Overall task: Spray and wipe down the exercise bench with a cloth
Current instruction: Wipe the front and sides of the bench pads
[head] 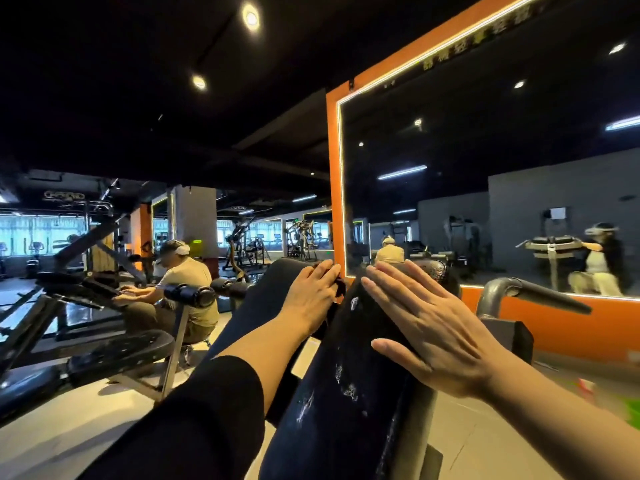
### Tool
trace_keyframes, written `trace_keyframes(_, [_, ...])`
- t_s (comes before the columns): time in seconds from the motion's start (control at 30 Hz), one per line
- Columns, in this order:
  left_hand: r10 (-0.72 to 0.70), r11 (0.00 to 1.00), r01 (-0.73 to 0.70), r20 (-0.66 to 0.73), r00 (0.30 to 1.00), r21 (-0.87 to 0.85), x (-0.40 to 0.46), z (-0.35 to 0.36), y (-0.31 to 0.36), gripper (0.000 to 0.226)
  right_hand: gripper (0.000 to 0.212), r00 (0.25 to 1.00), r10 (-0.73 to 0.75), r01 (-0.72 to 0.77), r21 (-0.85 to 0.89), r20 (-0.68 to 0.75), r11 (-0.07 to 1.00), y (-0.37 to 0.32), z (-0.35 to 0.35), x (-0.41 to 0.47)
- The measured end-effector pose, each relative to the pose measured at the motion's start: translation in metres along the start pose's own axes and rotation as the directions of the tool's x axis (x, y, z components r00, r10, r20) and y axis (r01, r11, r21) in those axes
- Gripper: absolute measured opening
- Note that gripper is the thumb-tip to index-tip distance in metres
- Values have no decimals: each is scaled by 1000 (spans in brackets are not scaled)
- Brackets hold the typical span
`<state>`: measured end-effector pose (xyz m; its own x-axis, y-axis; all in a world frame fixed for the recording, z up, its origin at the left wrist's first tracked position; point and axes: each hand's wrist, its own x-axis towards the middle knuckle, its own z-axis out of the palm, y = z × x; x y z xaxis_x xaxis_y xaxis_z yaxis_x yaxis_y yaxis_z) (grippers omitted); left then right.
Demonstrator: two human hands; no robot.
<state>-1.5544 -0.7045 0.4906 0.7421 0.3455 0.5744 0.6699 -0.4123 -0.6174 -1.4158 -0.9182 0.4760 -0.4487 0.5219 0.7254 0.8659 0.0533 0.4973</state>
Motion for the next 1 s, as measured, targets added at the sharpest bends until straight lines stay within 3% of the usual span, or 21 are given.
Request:
trace_keyframes(0.2, [167,976,-164,-10,986,143,1,19,5,49,74,996,27,-26,-17,82,1000,7,-4,-5])
trace_keyframes(0.3, [245,968,-239,-78,966,81,-17,24,0,39,76,993,17,-16,-9,113,1000,4,-7,-6])
trace_keyframes(0.43, [322,946,-322,-163,932,33,-55,28,-3,10,78,993,-3,1,14,121,1000,2,-11,-8])
trace_keyframes(0.53, [340,935,-354,-215,916,-29,-83,22,-3,6,79,994,-10,5,42,109,999,0,-14,-8])
trace_keyframes(0.67, [233,966,-258,-325,917,-36,-60,15,-10,24,79,997,-6,2,44,83,999,0,-14,-7])
trace_keyframes(0.8, [68,998,-68,-195,978,11,0,0,-3,47,77,994,-44,44,2,102,999,1,-11,-8])
trace_keyframes(0.87, [47,999,-48,-106,993,-6,15,9,1,43,77,993,-49,48,5,106,999,3,-8,-9])
trace_keyframes(1.0, [138,989,-143,-149,979,-24,-1,30,3,29,78,994,-41,41,8,105,999,3,-9,-9])
